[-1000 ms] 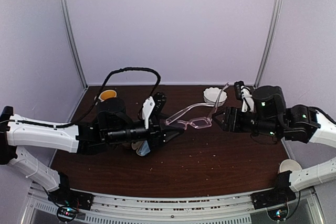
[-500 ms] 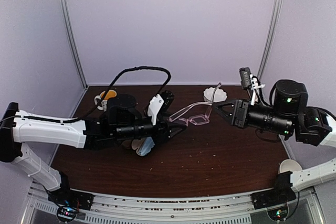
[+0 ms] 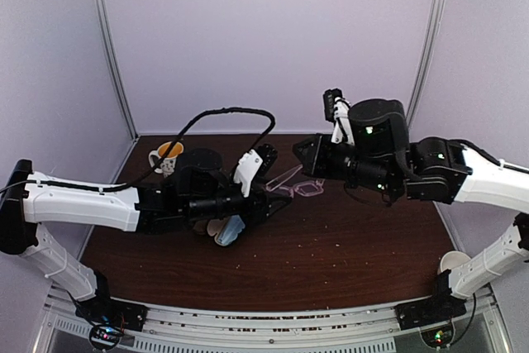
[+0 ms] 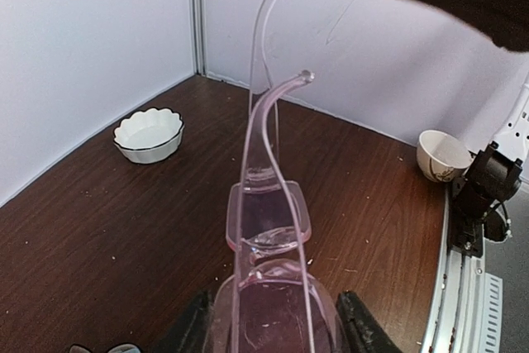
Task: Organize the sunglasses
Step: Fold the left temple of the sunglasses with the sunglasses.
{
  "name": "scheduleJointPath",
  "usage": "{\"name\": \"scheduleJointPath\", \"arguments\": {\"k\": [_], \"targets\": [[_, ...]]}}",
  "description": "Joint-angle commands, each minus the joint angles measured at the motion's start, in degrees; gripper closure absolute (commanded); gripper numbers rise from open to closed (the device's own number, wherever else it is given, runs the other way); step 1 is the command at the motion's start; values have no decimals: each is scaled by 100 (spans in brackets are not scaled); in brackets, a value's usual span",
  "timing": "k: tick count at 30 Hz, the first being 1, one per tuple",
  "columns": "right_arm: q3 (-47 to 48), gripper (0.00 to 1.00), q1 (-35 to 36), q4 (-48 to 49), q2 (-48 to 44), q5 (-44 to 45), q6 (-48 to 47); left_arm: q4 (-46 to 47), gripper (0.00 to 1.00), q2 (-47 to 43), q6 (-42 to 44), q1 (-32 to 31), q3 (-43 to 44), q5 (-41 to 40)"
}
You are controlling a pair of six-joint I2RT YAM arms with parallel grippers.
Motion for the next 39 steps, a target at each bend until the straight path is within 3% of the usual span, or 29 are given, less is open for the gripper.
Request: {"name": "scheduleJointPath", "arguments": {"k": [1, 25, 34, 39], "targets": [[160, 100, -42, -449, 484, 245, 218, 134, 73, -155, 110, 3, 91, -101], [-214, 100, -200, -137, 1007, -783, 371, 780, 73, -820, 113, 2, -620, -205], [176, 96, -207, -418, 164, -405, -209, 658, 73, -932, 85, 2, -774, -380], [-279, 91, -330, -273, -640, -158, -272, 585, 73, -990, 101, 2, -758, -393]]}}
